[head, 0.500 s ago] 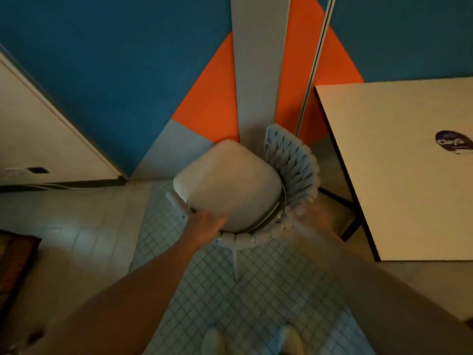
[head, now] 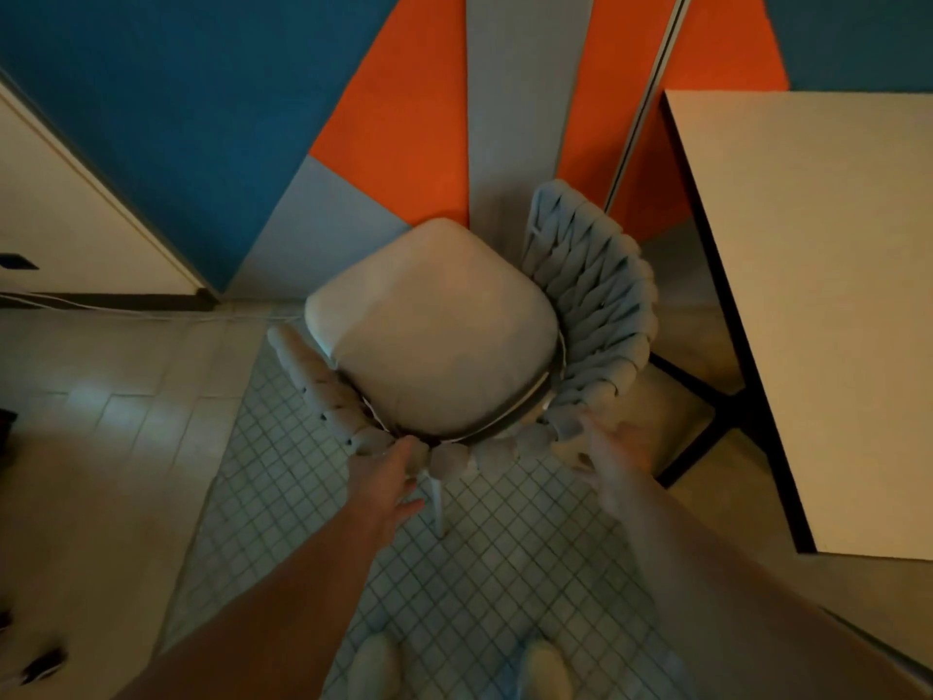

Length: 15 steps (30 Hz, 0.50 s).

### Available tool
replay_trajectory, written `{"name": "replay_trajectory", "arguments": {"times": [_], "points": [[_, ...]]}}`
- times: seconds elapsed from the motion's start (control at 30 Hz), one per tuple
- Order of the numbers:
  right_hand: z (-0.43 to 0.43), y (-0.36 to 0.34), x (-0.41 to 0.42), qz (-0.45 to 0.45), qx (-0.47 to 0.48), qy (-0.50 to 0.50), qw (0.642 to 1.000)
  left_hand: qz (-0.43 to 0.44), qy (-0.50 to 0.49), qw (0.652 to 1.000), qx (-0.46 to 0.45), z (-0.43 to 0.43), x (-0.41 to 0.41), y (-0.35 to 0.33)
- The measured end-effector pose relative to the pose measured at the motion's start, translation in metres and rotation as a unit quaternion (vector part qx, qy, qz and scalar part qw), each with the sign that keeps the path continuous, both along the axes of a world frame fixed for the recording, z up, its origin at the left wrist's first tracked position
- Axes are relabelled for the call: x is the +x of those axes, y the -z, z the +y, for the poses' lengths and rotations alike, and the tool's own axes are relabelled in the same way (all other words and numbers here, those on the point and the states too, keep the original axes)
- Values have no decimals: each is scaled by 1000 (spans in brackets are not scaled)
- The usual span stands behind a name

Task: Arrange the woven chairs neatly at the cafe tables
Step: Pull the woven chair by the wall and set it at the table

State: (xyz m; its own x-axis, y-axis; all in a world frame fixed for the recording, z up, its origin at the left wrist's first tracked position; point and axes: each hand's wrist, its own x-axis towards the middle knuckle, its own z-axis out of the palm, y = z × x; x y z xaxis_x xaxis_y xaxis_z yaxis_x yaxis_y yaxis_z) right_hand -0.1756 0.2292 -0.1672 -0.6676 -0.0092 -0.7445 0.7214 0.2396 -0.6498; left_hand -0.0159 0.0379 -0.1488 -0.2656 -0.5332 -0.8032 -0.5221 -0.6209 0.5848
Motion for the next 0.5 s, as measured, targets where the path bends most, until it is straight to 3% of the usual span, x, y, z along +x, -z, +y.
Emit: {"name": "replay_trajectory", "arguments": {"times": [0.33,0.5], "points": [[-24,35,-44,-50,-107,92,989,109,-125,985,51,0,-16,40],[-31,41,-53,-61,-79,112,989,120,-137,980,78,-2,-23,43]]}}
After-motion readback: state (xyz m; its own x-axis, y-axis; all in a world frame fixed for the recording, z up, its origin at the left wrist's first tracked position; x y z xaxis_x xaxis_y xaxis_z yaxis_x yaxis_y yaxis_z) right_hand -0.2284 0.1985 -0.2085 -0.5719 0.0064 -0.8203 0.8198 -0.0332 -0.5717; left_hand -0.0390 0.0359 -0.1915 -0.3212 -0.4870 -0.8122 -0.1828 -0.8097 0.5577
